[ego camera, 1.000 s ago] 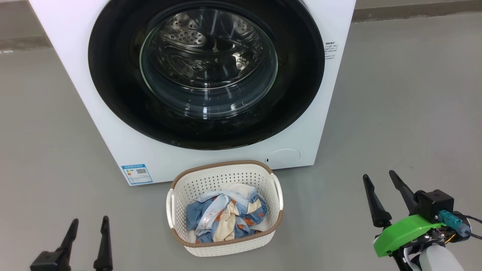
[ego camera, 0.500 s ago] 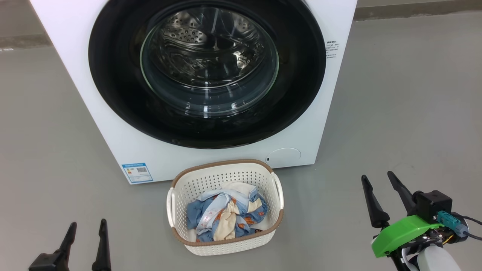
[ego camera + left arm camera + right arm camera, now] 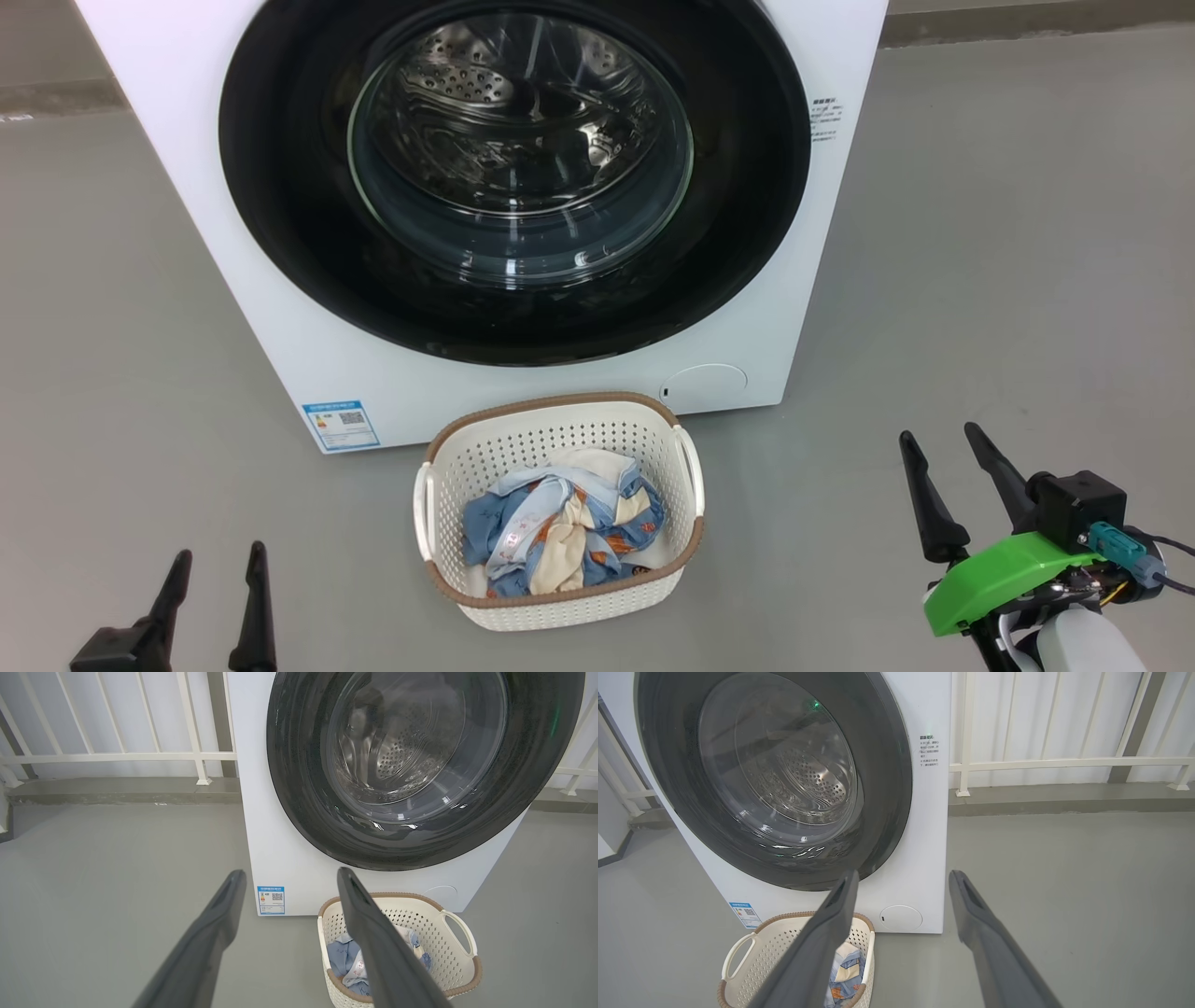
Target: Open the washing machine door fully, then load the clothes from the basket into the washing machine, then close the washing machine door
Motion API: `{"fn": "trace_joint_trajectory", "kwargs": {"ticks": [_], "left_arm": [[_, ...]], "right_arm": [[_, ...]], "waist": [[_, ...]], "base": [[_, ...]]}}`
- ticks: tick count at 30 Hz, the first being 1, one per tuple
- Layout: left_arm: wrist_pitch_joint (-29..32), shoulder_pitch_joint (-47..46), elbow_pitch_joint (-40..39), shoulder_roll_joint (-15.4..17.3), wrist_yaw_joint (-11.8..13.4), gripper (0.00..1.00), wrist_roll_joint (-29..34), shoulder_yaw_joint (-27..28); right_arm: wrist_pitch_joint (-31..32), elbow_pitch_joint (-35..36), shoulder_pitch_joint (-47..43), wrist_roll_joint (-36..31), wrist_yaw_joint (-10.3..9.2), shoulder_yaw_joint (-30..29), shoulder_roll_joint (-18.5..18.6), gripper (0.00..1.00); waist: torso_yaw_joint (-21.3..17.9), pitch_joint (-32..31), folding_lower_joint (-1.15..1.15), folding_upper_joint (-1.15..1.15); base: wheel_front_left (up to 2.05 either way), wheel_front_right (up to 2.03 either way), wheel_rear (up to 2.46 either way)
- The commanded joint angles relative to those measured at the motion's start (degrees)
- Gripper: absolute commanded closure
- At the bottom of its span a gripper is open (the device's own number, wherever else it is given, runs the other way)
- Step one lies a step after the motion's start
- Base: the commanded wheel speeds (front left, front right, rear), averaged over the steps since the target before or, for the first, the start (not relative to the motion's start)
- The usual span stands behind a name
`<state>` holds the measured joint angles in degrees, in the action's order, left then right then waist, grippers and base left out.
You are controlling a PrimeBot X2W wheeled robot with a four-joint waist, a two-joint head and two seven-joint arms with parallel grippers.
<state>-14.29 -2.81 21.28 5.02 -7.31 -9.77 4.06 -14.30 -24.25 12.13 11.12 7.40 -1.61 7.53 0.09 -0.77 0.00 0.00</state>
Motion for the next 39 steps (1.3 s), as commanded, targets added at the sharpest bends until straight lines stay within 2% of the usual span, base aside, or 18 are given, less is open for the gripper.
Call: {"fn": "trace_joint_trajectory", "kwargs": {"ticks": [1,13,29,39], "left_arm": [[-0.71,-2.84,-1.31,1.45,-0.18,0.00,-0.19,1.62],[-0.71,-3.03,-1.51,1.65,-0.18,0.00,0.15,1.92],[-0.71,-3.07,-3.47,1.09,-0.18,0.00,0.23,3.50],[-0.71,-2.09,-5.31,1.13,-0.18,0.00,-0.05,2.32]], "right_arm": [[-0.70,1.60,2.02,-0.02,0.09,1.05,0.16,0.00],[-0.70,1.93,2.11,-0.48,0.09,0.49,-0.08,0.00],[-0.70,2.60,1.81,-0.13,0.09,-0.27,-0.13,0.00],[-0.70,4.03,1.57,1.47,0.09,-0.06,-0.49,0.00]], "waist": [[-0.04,0.04,0.00,0.00],[-0.29,0.16,0.00,0.00],[-0.13,0.47,0.00,0.00],[-0.07,0.89,0.00,0.00]], "base": [[0.00,0.00,0.00],[0.27,0.27,-0.53],[1.08,1.08,-2.17],[0.59,0.59,-1.18]]}}
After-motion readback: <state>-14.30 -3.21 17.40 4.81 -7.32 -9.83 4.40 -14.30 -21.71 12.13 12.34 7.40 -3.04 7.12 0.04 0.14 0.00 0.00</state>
